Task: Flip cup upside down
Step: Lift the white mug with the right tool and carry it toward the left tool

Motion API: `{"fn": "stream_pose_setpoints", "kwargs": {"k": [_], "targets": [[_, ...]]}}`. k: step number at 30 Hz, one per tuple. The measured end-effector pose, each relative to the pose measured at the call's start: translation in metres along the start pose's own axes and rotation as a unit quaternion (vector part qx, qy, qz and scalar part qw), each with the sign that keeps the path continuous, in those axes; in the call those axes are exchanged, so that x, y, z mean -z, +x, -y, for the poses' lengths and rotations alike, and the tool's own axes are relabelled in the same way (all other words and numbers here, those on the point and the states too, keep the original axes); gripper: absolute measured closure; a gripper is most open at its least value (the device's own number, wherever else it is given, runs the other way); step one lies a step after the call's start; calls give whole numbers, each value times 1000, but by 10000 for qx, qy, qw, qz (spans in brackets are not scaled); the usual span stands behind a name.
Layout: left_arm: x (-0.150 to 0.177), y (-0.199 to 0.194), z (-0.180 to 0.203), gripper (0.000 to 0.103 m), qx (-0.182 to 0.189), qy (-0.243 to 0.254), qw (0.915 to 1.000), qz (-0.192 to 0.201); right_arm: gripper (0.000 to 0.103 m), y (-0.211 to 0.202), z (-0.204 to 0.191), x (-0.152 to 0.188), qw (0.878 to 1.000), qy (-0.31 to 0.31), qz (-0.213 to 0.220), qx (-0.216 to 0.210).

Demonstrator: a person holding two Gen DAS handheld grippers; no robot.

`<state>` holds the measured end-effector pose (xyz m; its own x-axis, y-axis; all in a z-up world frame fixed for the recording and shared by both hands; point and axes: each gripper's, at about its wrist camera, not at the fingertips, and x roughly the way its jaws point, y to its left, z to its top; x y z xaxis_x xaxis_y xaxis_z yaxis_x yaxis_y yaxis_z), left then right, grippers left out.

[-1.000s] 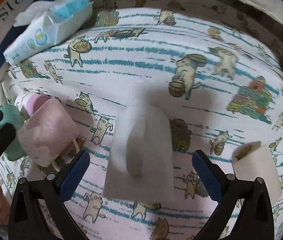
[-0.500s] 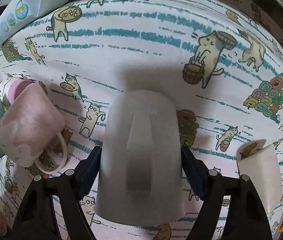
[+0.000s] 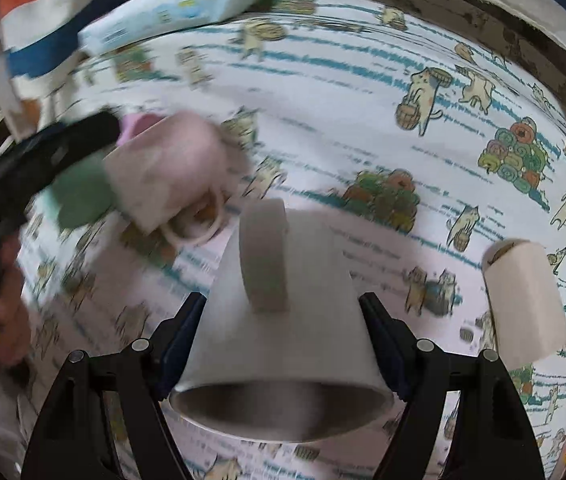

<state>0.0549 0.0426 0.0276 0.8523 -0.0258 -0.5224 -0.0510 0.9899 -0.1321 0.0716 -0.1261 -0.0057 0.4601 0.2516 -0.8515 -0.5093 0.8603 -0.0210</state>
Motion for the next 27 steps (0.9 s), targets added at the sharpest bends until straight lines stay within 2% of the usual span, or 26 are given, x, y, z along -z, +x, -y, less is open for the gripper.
{"fn": "stream_pose_setpoints", "kwargs": {"k": [4, 8, 13, 14, 16, 18, 21, 24, 27], "targets": [[2, -1, 7, 0, 28, 186, 9998, 58, 24, 0, -9, 17, 9995, -213, 145, -162], [6, 2, 14, 0, 116, 343, 9993, 14, 24, 8, -8, 27, 9997, -122, 25, -229], [14, 8, 28, 0, 406, 670, 9968, -128, 24, 0, -9, 37, 9994, -191, 105, -268], [16, 9, 31, 0, 481, 734, 9960, -161, 23, -1, -9, 38, 9994, -184, 122, -254], [20, 11, 38, 0, 585, 865, 9943, -202, 14, -6, -6, 43, 9997, -98, 145, -195], [21, 13, 45, 0, 703, 1001, 9922, -247, 13, -12, -3, 48, 9995, 14, 221, -234], [16, 21, 58, 0, 834, 1182, 9885, -431, 13, -17, 1, 58, 9993, 95, 190, -296], [8, 33, 77, 0, 1045, 1448, 9810, -754, 12, -16, 4, 68, 9996, 89, 111, -245], [3, 47, 97, 0, 1080, 1692, 9740, -1045, 12, -16, 6, 76, 9995, 163, 103, -265]]}}
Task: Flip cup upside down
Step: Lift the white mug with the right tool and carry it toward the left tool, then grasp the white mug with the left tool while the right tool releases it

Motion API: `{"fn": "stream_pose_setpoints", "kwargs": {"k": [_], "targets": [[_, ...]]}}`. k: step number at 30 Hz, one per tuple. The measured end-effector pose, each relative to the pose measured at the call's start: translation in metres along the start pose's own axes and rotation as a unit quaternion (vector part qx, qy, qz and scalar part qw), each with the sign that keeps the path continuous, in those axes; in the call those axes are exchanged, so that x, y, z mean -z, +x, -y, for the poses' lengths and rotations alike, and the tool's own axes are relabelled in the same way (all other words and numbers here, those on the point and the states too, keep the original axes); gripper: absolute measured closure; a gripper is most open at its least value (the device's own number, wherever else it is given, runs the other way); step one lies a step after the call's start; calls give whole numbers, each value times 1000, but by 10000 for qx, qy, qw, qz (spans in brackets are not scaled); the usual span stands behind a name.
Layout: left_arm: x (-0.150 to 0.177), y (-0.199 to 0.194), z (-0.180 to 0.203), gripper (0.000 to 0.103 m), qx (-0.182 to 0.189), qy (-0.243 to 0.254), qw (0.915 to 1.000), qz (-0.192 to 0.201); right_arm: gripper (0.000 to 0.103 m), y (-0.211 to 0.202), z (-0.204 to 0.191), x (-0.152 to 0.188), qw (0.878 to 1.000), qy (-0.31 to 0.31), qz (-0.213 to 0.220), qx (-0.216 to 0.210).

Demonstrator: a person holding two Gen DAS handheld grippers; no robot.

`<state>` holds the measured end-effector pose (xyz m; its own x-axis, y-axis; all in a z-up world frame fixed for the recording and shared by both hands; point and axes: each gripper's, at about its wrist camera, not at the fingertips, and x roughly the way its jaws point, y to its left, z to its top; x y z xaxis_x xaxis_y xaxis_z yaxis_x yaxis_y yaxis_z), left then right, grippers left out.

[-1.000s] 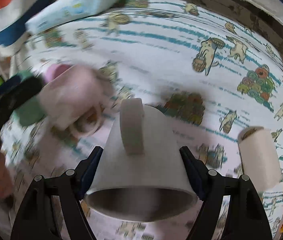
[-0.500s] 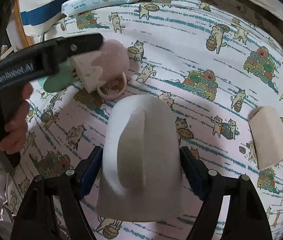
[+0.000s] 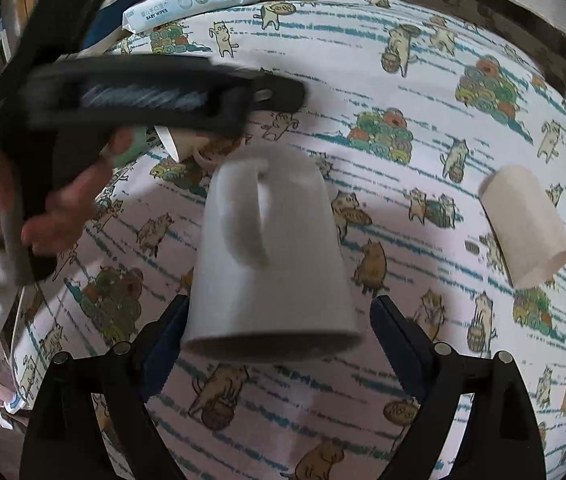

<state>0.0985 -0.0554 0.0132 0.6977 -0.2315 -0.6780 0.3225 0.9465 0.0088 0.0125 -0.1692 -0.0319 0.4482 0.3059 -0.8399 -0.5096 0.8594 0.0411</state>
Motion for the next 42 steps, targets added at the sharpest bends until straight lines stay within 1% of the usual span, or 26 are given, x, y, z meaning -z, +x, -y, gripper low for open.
{"fn": "stream_pose_setpoints", "kwargs": {"k": [4, 6, 8, 11, 14, 16, 17, 19, 22, 26, 33, 35, 39, 41, 42], "targets": [[-4, 19, 12, 1, 149, 138, 9992, -337, 12, 2, 2, 11, 9999, 51, -105, 27], [-3, 24, 11, 1, 234, -34, 9987, -454, 12, 1, 4, 16, 9999, 61, -151, 30], [-1, 25, 10, 1, 221, -192, 9980, -562, 12, -1, 6, 18, 9998, 74, -160, 75], [2, 23, 6, 1, 205, -263, 9973, -656, 12, -2, 9, 22, 9995, 88, -217, 192], [7, 20, 1, 1, 107, -251, 9974, -674, 12, -3, 16, 24, 9988, 150, -184, 426], [13, 19, -2, 1, -38, -162, 9972, -731, 12, -2, 23, 23, 9981, 273, -180, 529], [15, 16, -3, 1, -63, -166, 9976, -665, 12, -3, 27, 22, 9978, 345, -182, 540], [19, 11, -8, 1, -99, -175, 9976, -656, 12, -5, 35, 19, 9968, 482, -114, 621], [23, 3, -13, 1, -150, -187, 9977, -640, 12, -8, 51, 11, 9943, 654, 110, 831], [30, -7, -19, 1, -165, -248, 9976, -631, 12, -11, 63, -4, 9926, 758, 310, 892], [44, -22, -20, 1, -103, -405, 9972, -619, 12, 10, 78, -35, 9922, 920, 301, 787], [48, -25, -20, 1, -27, -462, 9972, -593, 12, 15, 76, -38, 9925, 916, 333, 734], [55, -28, -22, 1, 65, -602, 9972, -448, 12, 19, 70, -36, 9933, 744, 570, 675], [57, -29, -22, 1, 153, -687, 9965, -443, 12, 18, 69, -32, 9942, 672, 553, 637], [59, -31, -22, 1, 121, -716, 9966, -397, 12, 17, 69, -30, 9943, 670, 522, 641]]}}
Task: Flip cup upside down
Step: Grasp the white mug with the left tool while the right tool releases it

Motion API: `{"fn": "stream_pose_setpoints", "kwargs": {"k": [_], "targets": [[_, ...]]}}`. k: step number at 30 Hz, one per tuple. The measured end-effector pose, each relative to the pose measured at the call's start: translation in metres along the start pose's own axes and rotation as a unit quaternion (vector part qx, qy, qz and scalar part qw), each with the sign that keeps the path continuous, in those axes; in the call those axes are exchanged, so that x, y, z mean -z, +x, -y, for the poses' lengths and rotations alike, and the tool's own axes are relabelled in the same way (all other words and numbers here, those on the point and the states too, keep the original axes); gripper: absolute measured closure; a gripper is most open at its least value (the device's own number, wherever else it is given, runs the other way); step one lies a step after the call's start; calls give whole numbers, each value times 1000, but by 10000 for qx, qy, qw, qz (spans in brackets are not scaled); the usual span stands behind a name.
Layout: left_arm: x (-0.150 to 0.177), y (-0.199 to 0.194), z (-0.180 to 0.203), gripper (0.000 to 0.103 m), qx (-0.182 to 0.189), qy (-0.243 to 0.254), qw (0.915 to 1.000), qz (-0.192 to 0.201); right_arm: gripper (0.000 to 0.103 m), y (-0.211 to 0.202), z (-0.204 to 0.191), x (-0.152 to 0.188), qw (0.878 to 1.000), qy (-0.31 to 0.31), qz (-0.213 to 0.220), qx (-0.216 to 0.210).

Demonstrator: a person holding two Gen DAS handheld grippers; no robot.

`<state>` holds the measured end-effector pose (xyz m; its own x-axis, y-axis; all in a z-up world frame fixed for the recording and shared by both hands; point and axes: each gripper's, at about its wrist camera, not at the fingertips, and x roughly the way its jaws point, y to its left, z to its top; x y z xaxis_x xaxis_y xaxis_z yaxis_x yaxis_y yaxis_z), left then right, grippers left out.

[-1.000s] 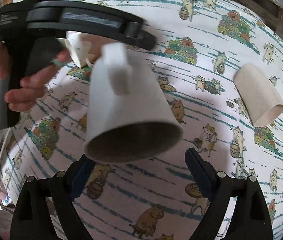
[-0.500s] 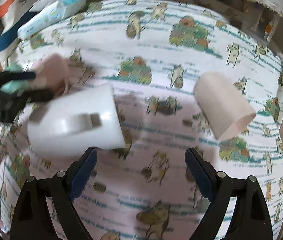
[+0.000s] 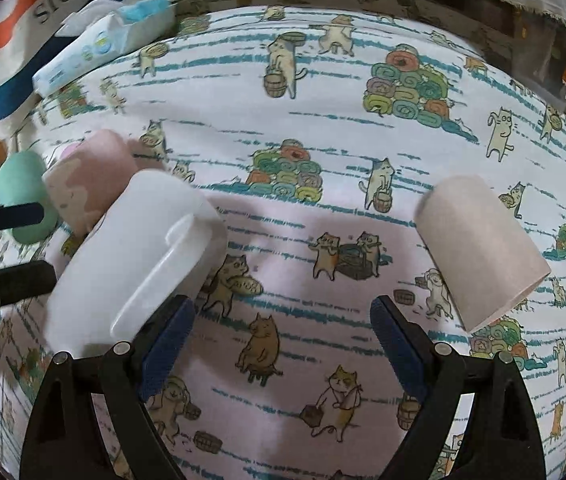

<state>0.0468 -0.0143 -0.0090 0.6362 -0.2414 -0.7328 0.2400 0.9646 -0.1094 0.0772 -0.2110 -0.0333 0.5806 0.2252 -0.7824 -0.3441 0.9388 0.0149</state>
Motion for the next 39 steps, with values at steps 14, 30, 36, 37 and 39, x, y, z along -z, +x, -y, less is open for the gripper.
{"fn": "stream_pose_setpoints", "kwargs": {"k": [14, 30, 36, 37, 39], "targets": [[2, -21, 40, 1, -267, 293, 9972, 638, 12, -37, 38, 18, 9992, 194, 31, 349], [10, -9, 97, 1, -177, -576, 9963, 617, 12, -92, 89, 31, 9765, 1154, 1787, 345], [10, 24, 114, 1, -354, -736, 9966, 149, 2, -106, 98, 35, 9656, 1333, 2198, 402], [11, 28, 116, 1, -372, -722, 9967, 78, 2, -108, 98, 36, 9647, 1323, 2236, 435], [13, 37, 121, 1, -442, -722, 9964, -23, 2, -108, 98, 37, 9648, 1300, 2230, 510]]}}
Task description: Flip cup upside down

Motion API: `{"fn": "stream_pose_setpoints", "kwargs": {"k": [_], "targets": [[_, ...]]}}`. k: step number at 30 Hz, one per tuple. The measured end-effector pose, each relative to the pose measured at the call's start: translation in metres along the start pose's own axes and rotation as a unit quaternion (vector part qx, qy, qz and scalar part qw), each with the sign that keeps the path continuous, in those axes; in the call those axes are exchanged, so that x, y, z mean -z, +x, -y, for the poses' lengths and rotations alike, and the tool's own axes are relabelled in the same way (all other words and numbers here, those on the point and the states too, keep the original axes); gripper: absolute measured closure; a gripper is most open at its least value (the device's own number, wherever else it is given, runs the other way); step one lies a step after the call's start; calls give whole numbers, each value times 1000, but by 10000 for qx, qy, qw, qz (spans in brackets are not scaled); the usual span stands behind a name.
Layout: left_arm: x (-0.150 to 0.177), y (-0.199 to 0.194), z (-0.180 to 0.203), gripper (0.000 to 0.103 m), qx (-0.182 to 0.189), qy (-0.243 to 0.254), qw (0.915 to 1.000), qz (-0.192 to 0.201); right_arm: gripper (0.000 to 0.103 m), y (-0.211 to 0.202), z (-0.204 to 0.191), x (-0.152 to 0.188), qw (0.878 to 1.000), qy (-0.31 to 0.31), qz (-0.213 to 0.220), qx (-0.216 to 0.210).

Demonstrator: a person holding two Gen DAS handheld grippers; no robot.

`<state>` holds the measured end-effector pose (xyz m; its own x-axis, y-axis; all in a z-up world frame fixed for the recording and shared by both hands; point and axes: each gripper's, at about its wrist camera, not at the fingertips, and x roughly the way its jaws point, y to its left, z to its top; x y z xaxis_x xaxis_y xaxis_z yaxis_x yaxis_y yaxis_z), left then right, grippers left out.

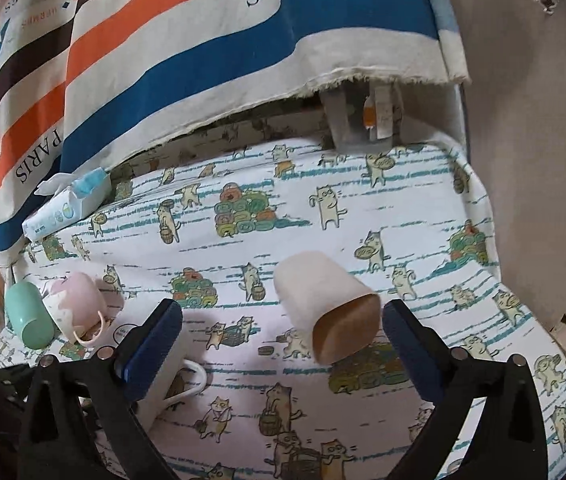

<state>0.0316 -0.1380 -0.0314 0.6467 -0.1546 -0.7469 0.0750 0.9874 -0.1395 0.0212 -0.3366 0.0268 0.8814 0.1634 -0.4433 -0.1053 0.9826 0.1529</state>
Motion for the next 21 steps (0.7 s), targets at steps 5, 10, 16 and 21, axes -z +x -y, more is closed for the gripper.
{"fn": "stream_pose_setpoints", "kwargs": {"k": [5, 10, 16, 21], "targets": [[1, 8, 4, 8, -189, 68, 9998, -72, 2, 2, 0, 1, 9999, -35, -98, -2], [4, 13, 6, 26, -105, 120, 9995, -285, 2, 2, 2, 2, 9999, -20, -114, 24], [4, 2, 5, 26, -115, 212, 9995, -226, 2, 2, 4, 2, 9999, -12, -114, 77], [-8, -22, 0, 27, -112, 361, 9993, -6, 2, 2, 4, 1, 9998, -30, -106, 141]]}}
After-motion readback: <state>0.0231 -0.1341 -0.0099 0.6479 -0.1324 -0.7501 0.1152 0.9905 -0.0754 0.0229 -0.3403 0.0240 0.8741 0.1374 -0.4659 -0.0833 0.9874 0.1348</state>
